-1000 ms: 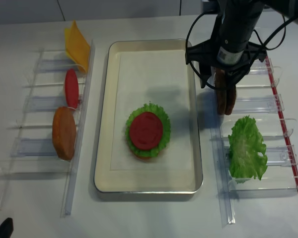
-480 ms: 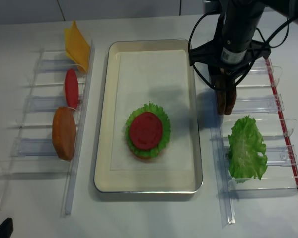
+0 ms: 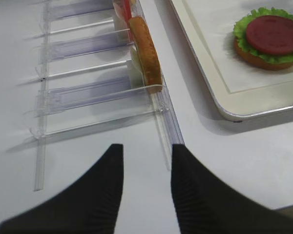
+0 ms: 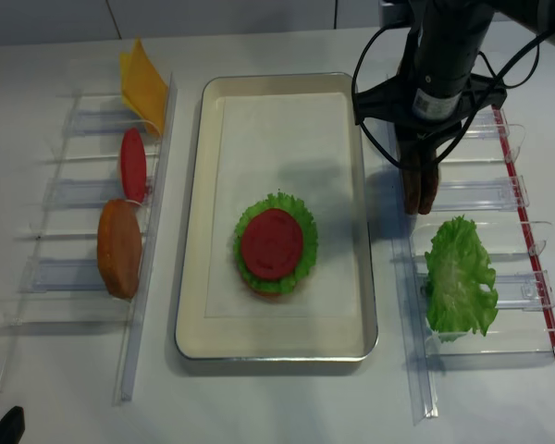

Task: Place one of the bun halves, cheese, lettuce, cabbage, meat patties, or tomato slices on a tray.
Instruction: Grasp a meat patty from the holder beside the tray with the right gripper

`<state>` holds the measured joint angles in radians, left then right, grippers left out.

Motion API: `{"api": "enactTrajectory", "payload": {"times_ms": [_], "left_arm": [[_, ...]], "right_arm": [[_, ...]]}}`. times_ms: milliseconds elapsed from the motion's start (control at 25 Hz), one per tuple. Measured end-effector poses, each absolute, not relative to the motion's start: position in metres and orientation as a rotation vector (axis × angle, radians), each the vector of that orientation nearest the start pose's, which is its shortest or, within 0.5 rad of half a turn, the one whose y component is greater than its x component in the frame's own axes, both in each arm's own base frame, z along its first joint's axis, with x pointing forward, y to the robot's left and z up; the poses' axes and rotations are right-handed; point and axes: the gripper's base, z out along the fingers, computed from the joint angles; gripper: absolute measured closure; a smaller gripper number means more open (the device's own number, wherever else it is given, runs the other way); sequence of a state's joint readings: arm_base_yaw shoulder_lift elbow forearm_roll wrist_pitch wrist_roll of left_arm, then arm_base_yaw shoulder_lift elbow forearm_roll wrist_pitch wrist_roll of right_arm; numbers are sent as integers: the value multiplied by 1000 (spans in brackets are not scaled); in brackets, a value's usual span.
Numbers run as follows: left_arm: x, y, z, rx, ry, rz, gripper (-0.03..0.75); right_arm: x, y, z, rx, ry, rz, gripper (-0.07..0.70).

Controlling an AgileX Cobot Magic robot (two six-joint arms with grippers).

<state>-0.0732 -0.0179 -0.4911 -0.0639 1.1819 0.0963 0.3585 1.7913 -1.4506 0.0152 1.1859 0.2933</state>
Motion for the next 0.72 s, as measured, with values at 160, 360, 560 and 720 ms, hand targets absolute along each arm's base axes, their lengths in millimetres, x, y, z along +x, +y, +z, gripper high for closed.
{"api": "enactTrajectory", "payload": {"times_ms": [160,360,560,720], "left_arm": [[-13,-4,265,190,2147,-64,492],[-13,-4,265,190,2147,-64,492],[-13,-4,265,190,2147,-64,492],[-13,-4,265,190,2147,-64,492]], "right_arm": [[336,127,258,-98,3018,71,410],[336,125,258,-102,3022,49,423],[336,125,258,-103,3022,38,473],[336,125,258,-90,3022,39,486]]}}
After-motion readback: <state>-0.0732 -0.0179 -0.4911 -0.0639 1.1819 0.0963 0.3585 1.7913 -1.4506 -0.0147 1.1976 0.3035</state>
